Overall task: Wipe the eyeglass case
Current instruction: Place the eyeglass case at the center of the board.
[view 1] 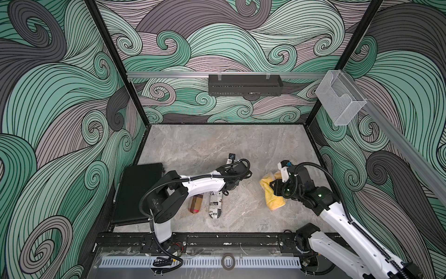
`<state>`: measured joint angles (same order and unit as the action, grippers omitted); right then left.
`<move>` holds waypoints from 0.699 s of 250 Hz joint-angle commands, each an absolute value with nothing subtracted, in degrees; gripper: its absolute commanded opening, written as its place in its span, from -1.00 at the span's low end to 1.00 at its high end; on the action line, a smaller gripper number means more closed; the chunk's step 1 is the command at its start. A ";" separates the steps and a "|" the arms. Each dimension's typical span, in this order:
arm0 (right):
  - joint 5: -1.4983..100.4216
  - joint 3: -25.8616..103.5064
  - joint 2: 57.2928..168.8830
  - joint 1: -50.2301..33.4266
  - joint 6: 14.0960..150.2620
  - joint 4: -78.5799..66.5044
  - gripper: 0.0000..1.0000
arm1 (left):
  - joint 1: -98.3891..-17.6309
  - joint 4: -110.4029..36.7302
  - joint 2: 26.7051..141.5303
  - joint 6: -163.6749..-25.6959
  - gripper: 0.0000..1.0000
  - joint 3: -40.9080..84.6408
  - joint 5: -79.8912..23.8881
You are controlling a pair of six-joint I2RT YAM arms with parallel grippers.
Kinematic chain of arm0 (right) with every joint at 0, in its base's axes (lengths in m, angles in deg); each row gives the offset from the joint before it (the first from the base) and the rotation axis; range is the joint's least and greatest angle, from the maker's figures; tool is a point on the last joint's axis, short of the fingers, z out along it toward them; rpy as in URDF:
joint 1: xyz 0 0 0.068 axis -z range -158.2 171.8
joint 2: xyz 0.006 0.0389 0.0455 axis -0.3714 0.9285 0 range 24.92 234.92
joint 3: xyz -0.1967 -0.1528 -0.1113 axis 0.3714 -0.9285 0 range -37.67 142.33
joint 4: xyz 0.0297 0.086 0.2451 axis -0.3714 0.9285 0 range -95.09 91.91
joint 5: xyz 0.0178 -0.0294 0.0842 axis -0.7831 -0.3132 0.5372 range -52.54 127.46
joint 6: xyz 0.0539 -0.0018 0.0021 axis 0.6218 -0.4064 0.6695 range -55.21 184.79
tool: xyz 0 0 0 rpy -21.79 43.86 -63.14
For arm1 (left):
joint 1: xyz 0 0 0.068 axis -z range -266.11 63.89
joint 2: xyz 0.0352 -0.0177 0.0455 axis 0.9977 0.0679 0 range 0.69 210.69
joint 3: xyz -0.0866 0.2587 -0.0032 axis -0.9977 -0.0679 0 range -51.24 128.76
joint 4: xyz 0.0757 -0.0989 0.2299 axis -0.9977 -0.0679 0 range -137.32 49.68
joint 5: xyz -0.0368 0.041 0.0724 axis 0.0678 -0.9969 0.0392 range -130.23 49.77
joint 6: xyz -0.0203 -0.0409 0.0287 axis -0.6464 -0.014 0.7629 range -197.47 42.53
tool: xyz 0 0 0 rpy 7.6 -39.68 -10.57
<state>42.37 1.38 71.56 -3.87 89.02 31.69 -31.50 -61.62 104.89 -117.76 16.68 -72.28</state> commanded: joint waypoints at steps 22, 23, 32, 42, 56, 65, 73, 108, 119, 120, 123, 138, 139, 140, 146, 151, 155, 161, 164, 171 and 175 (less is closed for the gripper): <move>41.42 1.41 71.04 -3.51 89.16 30.90 -1.00 | -33.40 -56.77 106.91 -122.62 0.02 18.50 -67.56; 41.42 1.43 71.01 -3.51 89.20 30.88 -1.00 | -33.43 -56.76 106.97 -122.68 0.02 18.52 -67.48; 41.53 1.40 70.85 -3.51 89.14 31.00 -1.00 | -33.63 -56.58 107.50 -123.18 0.03 18.62 -67.01; 41.60 1.34 70.48 -3.51 89.14 30.98 -1.00 | -33.85 -56.27 108.03 -123.58 0.05 18.65 -66.60; 41.71 1.21 70.60 -3.51 89.13 31.15 -1.00 | -33.89 -55.71 108.65 -123.86 0.08 18.63 -66.12; 41.71 1.26 70.69 -3.51 89.06 31.37 -1.00 | -33.81 -55.23 108.92 -124.05 0.11 18.64 -65.67; 41.65 1.20 70.71 -3.53 89.05 31.52 -1.00 | -33.86 -54.68 109.18 -124.07 0.13 18.63 -65.22; 41.68 1.00 70.48 -3.52 88.96 31.40 -1.00 | -33.82 -53.77 110.74 -123.72 0.17 19.24 -64.62; 41.68 0.92 70.57 -3.51 88.88 31.34 -1.00 | -33.83 -53.51 111.14 -123.40 0.19 19.50 -64.59; 41.73 0.92 70.60 -3.51 88.92 31.37 -1.00 | -33.82 -53.46 111.24 -123.37 0.19 19.55 -64.58; 41.69 0.92 70.69 -3.51 88.88 31.36 -1.00 | -33.83 -53.50 111.30 -123.27 0.20 19.55 -64.51; 41.93 0.82 71.05 -3.53 88.80 31.38 -1.00 | -33.89 -53.43 111.90 -122.88 0.27 20.09 -64.23; 41.98 0.82 71.06 -3.52 88.79 31.34 -1.00 | -33.89 -53.42 111.97 -122.94 0.27 20.15 -64.18; 41.96 0.83 71.06 -3.52 88.79 31.32 -1.00 | -33.85 -53.46 112.01 -122.88 0.27 20.18 -64.16; 42.12 0.75 71.10 -3.51 88.79 31.36 -1.00 | -33.83 -53.53 112.25 -122.82 0.28 20.35 -64.04; 42.12 0.66 71.15 -3.51 88.79 31.29 -1.00 | -33.86 -53.57 112.43 -122.84 0.29 20.47 -63.96; 42.17 0.61 71.17 -3.52 88.79 31.19 -1.00 | -33.87 -53.58 112.54 -122.82 0.30 20.48 -63.96; 42.21 0.54 71.21 -3.51 88.83 31.16 -1.00 | -33.82 -53.55 112.69 -122.92 0.30 20.47 -63.79; 42.23 0.48 71.22 -3.51 88.84 31.18 -1.00 | -33.81 -53.52 112.74 -122.95 0.30 20.48 -63.83; 42.21 0.35 71.11 -3.51 88.79 31.07 -1.00 | -33.81 -53.57 112.96 -122.99 0.31 20.48 -63.79; 42.24 0.35 71.01 -3.52 88.79 31.12 -1.00 | -33.86 -53.52 113.00 -122.99 0.32 20.48 -63.82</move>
<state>42.39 1.18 71.23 -3.56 89.00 31.51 -33.55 -53.01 111.23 -122.65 19.17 -66.45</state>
